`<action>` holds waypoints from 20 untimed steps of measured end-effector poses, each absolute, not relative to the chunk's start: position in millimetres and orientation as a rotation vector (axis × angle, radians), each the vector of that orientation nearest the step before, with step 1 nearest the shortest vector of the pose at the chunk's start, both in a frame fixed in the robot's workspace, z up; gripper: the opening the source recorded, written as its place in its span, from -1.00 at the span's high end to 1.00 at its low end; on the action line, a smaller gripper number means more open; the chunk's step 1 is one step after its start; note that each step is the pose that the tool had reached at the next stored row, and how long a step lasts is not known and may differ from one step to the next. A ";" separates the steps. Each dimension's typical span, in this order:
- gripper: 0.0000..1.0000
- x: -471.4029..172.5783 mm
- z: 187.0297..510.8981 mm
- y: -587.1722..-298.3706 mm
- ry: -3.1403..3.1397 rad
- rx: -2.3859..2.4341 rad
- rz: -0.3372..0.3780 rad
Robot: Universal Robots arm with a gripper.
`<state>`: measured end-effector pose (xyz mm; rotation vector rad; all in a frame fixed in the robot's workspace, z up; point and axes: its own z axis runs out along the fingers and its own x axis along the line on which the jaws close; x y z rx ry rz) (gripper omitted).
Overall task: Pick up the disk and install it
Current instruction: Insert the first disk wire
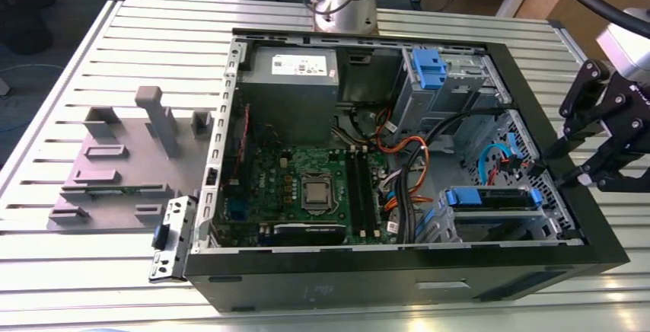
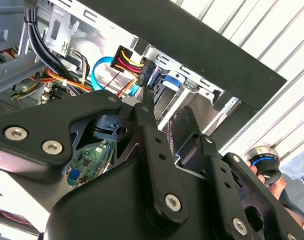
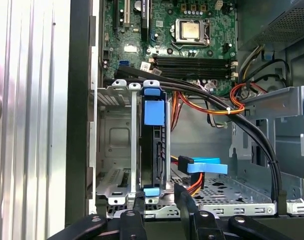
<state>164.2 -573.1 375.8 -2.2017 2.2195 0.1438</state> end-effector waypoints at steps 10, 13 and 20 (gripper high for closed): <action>0.18 164.6 361.0 -553.1 2.218 -2.203 0.143; 0.18 165.4 355.5 -549.6 2.219 -2.208 0.139; 0.18 168.1 346.2 -544.7 2.229 -2.226 0.110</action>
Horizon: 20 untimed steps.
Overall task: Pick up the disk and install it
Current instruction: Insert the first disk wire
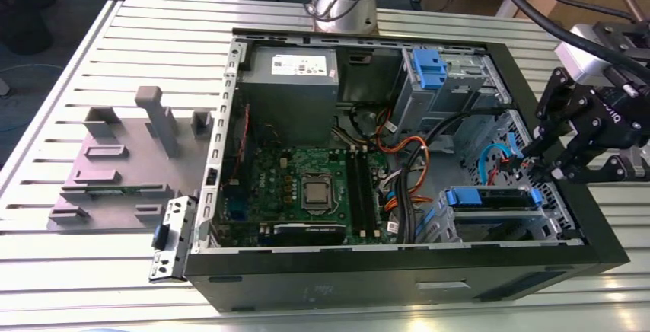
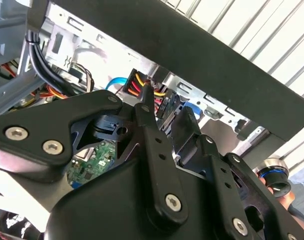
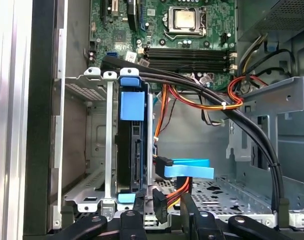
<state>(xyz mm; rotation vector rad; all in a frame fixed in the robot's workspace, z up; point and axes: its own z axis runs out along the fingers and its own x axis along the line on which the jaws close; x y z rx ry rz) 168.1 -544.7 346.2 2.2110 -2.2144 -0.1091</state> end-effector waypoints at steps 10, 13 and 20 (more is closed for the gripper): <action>0.20 169.2 345.1 -544.3 -2.213 2.212 -0.108; 0.45 169.2 345.1 -544.3 -2.213 2.211 -0.108; 0.64 169.2 345.1 -544.3 -2.213 2.212 -0.108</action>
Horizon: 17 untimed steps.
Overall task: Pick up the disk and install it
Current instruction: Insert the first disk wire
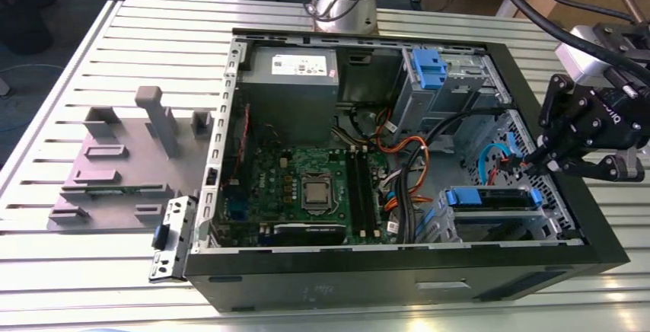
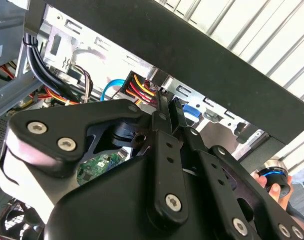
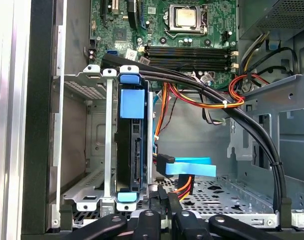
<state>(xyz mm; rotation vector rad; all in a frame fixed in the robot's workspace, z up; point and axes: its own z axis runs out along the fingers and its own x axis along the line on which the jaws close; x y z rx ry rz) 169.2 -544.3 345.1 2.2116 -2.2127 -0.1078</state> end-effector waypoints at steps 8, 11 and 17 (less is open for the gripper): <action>0.64 169.2 345.1 -544.3 -2.213 2.212 -0.108; 0.64 167.9 345.0 -544.4 -2.212 2.211 -0.107; 0.64 155.5 344.1 -553.7 -2.212 2.211 -0.106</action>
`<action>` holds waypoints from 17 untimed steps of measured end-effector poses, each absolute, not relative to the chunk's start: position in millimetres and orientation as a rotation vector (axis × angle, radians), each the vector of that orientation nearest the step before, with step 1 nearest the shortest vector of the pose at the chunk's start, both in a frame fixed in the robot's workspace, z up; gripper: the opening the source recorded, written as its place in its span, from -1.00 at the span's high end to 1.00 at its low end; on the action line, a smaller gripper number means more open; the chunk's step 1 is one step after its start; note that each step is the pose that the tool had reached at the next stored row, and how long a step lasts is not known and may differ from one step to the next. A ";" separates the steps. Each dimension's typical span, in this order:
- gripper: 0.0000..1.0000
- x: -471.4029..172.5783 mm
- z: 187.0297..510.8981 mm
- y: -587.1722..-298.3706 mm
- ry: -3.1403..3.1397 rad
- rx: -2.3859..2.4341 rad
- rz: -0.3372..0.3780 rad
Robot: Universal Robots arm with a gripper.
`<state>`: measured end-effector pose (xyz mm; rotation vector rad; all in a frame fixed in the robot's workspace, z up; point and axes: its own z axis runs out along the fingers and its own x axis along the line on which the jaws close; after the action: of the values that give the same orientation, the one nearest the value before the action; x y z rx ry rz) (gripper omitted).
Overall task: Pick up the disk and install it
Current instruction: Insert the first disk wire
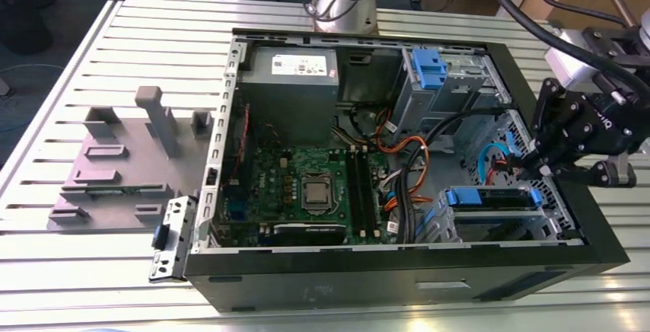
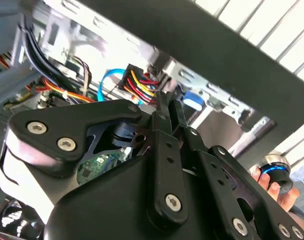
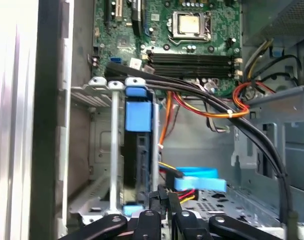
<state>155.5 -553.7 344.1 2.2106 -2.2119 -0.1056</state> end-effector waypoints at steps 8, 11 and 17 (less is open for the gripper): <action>0.64 151.1 338.9 -562.0 -2.212 2.210 -0.105; 0.64 150.7 336.9 -562.0 -2.211 2.210 -0.104; 0.64 148.0 335.1 -562.1 -2.209 2.207 -0.099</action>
<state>148.0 -562.1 335.1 2.2074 -2.2091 -0.0986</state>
